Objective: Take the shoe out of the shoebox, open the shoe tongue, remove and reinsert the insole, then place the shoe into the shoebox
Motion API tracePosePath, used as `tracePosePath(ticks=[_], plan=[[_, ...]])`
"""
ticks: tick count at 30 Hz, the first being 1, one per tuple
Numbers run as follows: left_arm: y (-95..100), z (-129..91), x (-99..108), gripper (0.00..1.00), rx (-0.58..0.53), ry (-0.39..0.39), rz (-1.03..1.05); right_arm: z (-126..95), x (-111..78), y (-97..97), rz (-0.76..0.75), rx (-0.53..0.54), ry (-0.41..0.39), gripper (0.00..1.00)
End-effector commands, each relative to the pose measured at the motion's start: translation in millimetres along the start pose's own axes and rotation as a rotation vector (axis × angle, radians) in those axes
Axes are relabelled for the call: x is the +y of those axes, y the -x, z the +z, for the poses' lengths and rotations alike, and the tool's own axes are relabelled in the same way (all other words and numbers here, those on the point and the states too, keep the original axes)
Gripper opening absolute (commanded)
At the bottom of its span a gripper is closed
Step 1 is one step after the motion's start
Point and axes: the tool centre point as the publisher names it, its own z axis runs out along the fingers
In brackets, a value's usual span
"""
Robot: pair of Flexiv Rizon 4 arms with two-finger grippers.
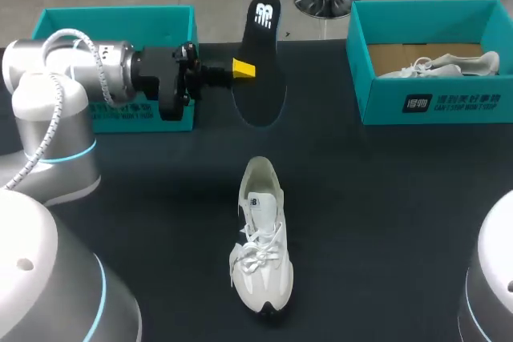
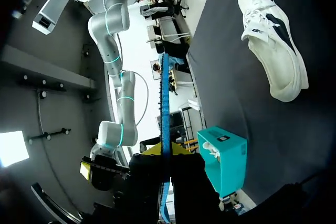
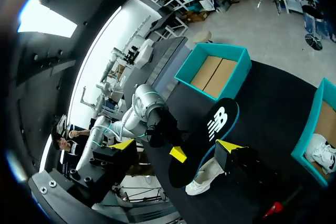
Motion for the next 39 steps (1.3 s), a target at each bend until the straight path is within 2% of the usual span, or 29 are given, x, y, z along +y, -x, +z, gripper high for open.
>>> tracePosePath(ticks=[1, 2, 7, 21, 22, 27, 35, 39], plan=[[-6.3, 2, 7, 0.0, 0.011, -0.021, -0.023, -5, 12.2, -5.3, 0.004, -0.231, -0.144, 1.0], [-7.6, 3, 7, 0.0, 0.013, -0.023, -0.03, -5, 12.4, -6.9, 0.006, -0.252, -0.132, 1.0], [-11.8, 3, 8, 0.0, 0.018, -0.03, -0.063, -5, 2.0, -9.2, 0.059, -0.424, -0.301, 1.0], [-15.5, 6, 6, 0.0, 0.028, -0.017, -0.062, -5, 2.0, -9.2, 0.059, -0.424, -0.301, 1.0], [-15.5, 6, 6, 0.0, 0.028, -0.017, -0.062, -5, 1.4, -7.8, 0.044, -0.435, -0.283, 1.0], [-15.5, 6, 6, 0.0, 0.028, -0.017, -0.062, 4, -16.5, -4.3, 0.055, -0.487, -0.242, 1.0], [-15.5, 6, 6, 0.0, 0.028, -0.017, -0.062, 13, -43.1, -17.6, 0.035, -0.621, -0.203, 1.0], [-15.5, 6, 6, 0.0, 0.028, -0.017, -0.062, 17, -55.4, -22.2, 0.029, -0.636, -0.185, 1.0]])
